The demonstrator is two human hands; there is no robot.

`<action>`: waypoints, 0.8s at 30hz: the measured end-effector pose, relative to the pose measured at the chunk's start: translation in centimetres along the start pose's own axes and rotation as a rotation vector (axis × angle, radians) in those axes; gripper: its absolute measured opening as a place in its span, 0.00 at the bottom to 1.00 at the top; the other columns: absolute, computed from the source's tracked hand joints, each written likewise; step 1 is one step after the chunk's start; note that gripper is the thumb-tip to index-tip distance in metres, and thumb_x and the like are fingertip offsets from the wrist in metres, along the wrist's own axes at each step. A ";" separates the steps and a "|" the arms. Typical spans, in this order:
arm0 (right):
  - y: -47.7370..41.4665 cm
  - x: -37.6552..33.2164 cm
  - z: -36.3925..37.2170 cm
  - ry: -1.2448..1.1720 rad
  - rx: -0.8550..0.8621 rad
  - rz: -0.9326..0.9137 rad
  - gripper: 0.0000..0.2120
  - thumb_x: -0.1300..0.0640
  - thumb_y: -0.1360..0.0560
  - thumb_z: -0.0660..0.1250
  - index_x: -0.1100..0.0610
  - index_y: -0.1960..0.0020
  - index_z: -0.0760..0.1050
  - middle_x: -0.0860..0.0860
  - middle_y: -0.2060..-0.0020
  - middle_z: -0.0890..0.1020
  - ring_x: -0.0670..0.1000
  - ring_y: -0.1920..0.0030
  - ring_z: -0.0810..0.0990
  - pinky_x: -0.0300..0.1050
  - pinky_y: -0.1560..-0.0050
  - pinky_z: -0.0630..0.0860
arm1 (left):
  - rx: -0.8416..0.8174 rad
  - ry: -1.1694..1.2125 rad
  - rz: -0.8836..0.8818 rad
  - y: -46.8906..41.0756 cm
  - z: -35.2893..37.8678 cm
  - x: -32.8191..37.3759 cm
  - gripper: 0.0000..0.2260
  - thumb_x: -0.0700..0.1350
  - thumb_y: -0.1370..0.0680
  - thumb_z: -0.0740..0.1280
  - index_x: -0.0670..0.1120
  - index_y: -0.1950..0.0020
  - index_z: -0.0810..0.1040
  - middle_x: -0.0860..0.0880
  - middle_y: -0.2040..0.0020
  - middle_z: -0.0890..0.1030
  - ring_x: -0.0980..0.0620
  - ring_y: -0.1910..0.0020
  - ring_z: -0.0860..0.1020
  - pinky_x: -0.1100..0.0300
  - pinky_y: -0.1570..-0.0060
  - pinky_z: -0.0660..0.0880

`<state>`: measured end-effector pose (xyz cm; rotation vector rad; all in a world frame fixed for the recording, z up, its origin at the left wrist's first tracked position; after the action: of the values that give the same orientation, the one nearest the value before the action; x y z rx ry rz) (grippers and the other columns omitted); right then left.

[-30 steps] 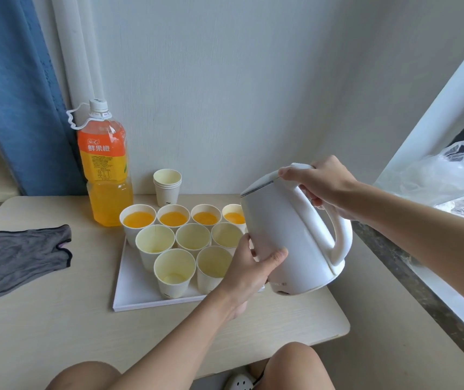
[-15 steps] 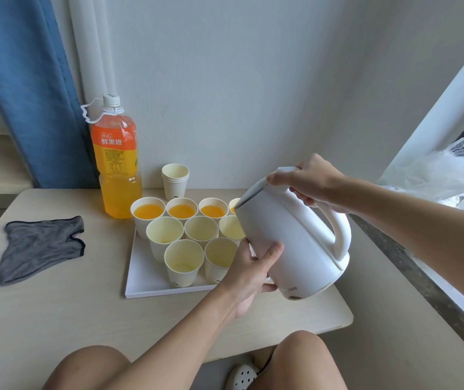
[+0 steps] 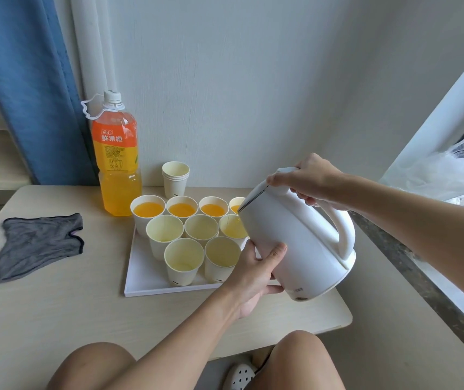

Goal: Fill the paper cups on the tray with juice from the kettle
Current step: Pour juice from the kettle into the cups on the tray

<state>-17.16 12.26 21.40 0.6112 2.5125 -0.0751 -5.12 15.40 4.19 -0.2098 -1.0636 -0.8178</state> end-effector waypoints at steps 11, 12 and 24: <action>0.3 0.0 0.0 -0.003 -0.003 0.006 0.20 0.43 0.32 0.73 0.60 0.62 0.75 0.54 0.73 0.74 0.53 0.74 0.70 0.42 0.70 0.67 | -0.010 -0.007 -0.001 -0.1 -0.2 0.0 0.18 0.50 0.19 0.70 0.51 0.32 0.70 0.45 0.34 0.81 0.40 0.38 0.82 0.36 0.38 0.78; 0.3 0.0 0.1 -0.003 -0.001 0.007 0.20 0.43 0.32 0.73 0.60 0.62 0.75 0.54 0.73 0.73 0.53 0.74 0.70 0.42 0.69 0.68 | -0.010 -0.011 -0.001 -0.1 -0.2 0.0 0.18 0.50 0.19 0.70 0.51 0.32 0.69 0.46 0.33 0.81 0.40 0.38 0.82 0.36 0.38 0.78; 0.4 0.4 0.1 0.003 0.004 0.015 0.20 0.44 0.32 0.73 0.60 0.62 0.74 0.55 0.73 0.74 0.53 0.74 0.70 0.42 0.69 0.68 | -0.020 -0.026 -0.012 -0.4 -0.3 -0.4 0.20 0.52 0.19 0.71 0.51 0.30 0.69 0.46 0.34 0.81 0.40 0.37 0.81 0.33 0.36 0.76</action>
<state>-17.22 12.71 21.16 0.6326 2.5111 -0.0737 -5.29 15.14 3.64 -0.2314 -1.0822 -0.8390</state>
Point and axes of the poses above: each hand's wrist, its own y-axis away from the middle knuckle, its own z-axis out of the palm, x = y × z, the point moved 2 cm from there along -y, towards the middle knuckle
